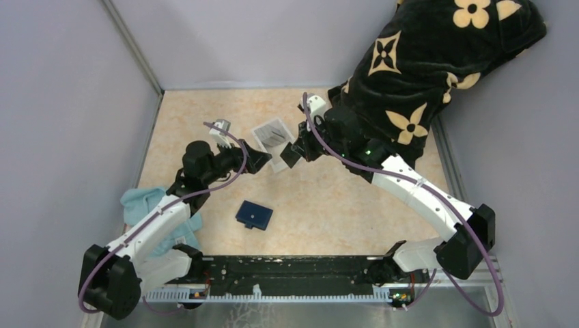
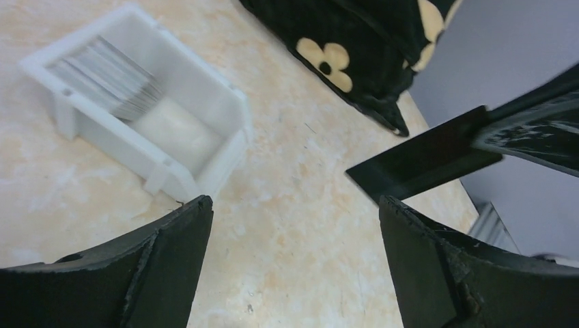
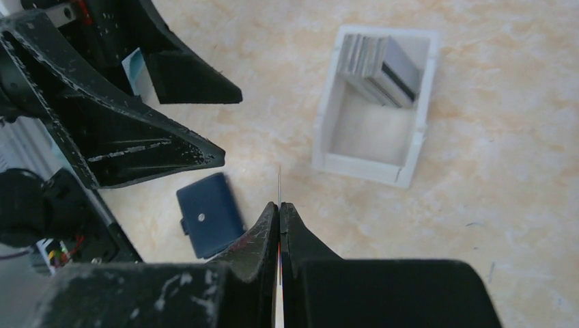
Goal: Put the credit cards into the card holder
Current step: Pick up the credit card from the storage box.
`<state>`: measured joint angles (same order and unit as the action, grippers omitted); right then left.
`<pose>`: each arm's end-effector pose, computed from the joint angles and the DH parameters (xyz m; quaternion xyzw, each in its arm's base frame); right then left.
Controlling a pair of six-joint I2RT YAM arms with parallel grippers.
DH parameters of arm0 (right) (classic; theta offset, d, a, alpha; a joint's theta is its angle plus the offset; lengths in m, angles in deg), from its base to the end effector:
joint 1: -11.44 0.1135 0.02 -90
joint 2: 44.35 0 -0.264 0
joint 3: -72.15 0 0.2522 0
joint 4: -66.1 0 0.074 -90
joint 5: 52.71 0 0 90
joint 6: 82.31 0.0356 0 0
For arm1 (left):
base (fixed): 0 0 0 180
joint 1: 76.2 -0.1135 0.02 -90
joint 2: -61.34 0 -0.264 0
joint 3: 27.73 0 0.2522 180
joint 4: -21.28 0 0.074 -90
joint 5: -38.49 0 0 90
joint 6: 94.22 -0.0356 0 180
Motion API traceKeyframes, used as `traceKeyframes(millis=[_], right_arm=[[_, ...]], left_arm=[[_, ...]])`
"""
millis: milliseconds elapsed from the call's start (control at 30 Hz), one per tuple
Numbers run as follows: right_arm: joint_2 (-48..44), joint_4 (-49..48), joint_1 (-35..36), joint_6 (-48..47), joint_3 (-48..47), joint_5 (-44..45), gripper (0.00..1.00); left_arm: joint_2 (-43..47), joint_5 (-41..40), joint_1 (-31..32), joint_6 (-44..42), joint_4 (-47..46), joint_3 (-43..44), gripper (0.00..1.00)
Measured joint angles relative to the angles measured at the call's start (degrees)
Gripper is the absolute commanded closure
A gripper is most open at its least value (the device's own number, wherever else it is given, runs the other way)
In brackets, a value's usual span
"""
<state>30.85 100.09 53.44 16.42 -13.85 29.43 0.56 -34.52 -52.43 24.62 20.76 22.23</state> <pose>0.2202 0.2048 0.3730 -0.2746 0.7872 0.2870 0.4718 0.2202 -0.1083 0.2772 0.0610 0.7627 -0.3825 0.5179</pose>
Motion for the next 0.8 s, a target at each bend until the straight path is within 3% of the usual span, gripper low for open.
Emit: traceKeyframes(millis=[333, 800], right_arm=[[-0.6, 1.9, 0.0, 3.1, 7.1, -11.0, 1.0], [0.4, -1.6, -4.1, 5.2, 7.7, -22.4, 1.0]], left_arm=[[2.8, 13.1, 0.4, -2.7, -3.7, -2.4, 0.09], [-5.1, 23.4, 1.0, -7.3, -2.3, -0.2, 0.25]])
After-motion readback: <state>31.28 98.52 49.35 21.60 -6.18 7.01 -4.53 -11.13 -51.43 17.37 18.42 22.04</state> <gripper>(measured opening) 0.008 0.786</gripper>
